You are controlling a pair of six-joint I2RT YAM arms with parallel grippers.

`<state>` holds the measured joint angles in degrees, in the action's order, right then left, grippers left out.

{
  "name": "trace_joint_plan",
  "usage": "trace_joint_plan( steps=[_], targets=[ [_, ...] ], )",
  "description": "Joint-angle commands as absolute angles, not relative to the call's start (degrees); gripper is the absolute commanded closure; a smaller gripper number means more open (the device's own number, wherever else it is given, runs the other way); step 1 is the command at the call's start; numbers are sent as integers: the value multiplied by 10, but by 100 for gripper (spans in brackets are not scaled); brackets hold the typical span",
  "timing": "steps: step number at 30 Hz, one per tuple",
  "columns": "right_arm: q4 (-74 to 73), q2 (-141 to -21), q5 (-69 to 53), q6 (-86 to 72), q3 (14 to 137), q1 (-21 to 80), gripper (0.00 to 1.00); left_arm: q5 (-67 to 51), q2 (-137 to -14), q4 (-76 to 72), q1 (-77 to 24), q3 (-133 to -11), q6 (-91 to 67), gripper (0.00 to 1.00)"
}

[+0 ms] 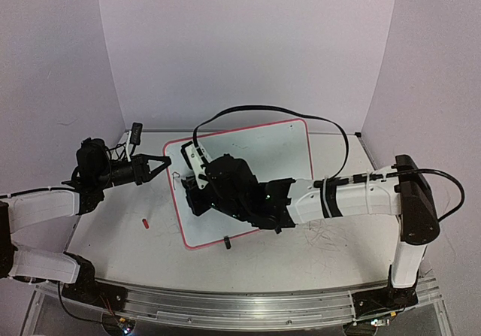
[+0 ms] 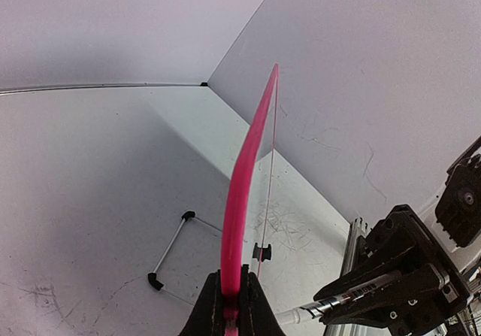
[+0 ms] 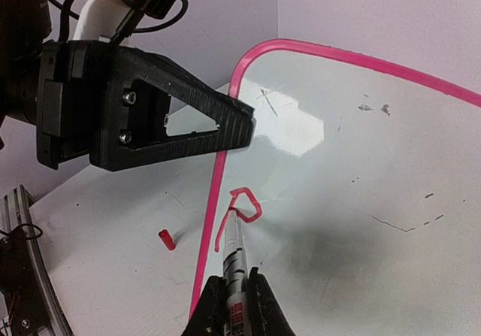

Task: Write a sentence on the whiteboard

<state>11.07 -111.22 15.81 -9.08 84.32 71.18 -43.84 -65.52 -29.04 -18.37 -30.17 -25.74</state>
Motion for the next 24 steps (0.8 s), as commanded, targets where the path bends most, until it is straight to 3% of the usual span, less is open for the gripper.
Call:
trace_joint_plan(
  steps=[1, 7, 24],
  targets=[
    [116, -1081, 142, -98, 843, 710, 100, -451, -640, -314, -185, -303, -249, 100],
    [145, -1032, 140, -122, 762, 710, 100, -448, -638, -314, -185, -303, -247, 100],
    [153, -1068, 162, -116, 791, 704, 100, -453, -640, -314, -185, -304, -250, 100]
  ],
)
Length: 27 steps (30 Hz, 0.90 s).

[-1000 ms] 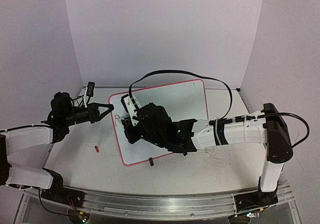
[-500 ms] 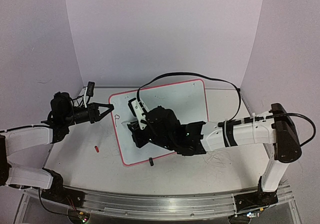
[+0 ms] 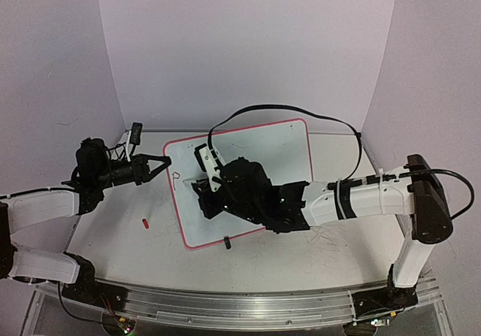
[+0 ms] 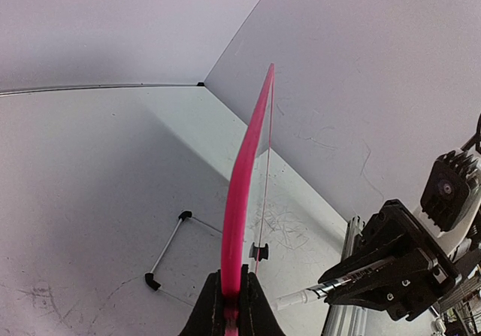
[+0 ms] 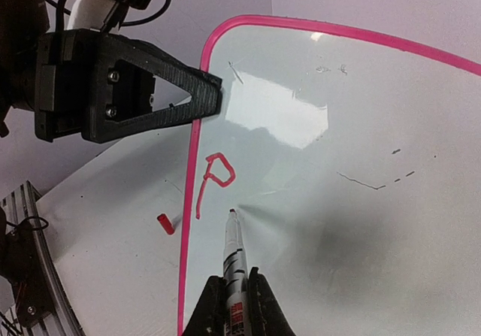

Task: Write a sentence on the whiteboard

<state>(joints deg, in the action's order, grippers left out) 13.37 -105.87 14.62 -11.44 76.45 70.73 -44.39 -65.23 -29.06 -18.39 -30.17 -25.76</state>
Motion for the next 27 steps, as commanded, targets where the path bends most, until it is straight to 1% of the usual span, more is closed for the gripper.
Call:
trace_joint_plan(
  steps=[1, 27],
  targets=[
    [153, -1070, 162, -116, 791, 704, 100, -453, -641, -314, -185, -305, -250, 100],
    [132, -1092, 161, -118, 806, 702, 100, -455, -640, -313, -185, -307, -250, 100]
  ],
)
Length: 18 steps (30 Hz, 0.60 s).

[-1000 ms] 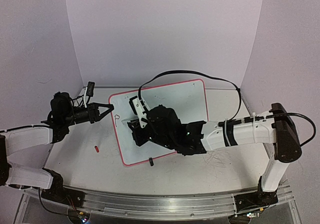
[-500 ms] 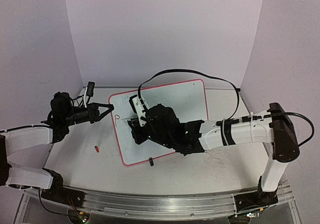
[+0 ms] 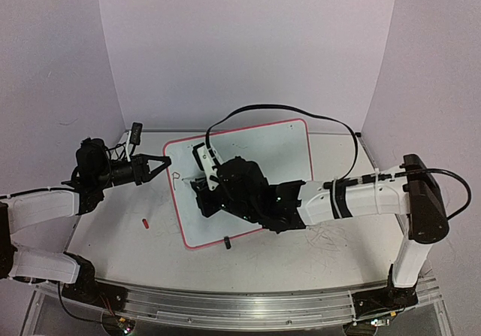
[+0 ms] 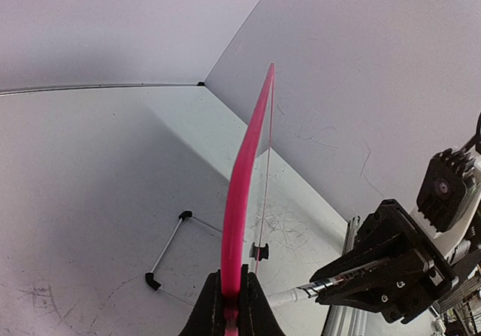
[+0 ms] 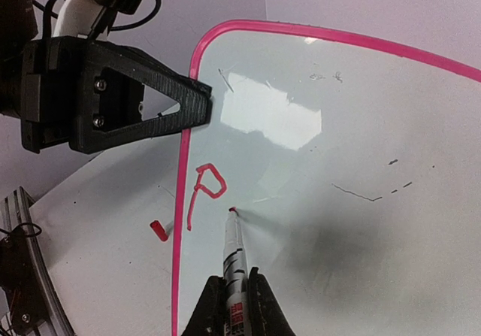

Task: Write a sentence on the whiteboard

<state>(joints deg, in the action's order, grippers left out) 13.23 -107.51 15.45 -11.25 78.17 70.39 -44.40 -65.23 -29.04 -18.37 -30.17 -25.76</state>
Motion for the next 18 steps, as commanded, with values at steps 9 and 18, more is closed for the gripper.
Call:
trace_joint_plan(
  steps=[9, 18],
  targets=[
    [120, -1096, 158, -122, 810, 702, 100, -456, -639, -314, -185, -306, -250, 100],
    [114, -1088, 153, -133, 791, 705, 100, -456, -641, -313, -185, -307, -250, 100]
  ],
)
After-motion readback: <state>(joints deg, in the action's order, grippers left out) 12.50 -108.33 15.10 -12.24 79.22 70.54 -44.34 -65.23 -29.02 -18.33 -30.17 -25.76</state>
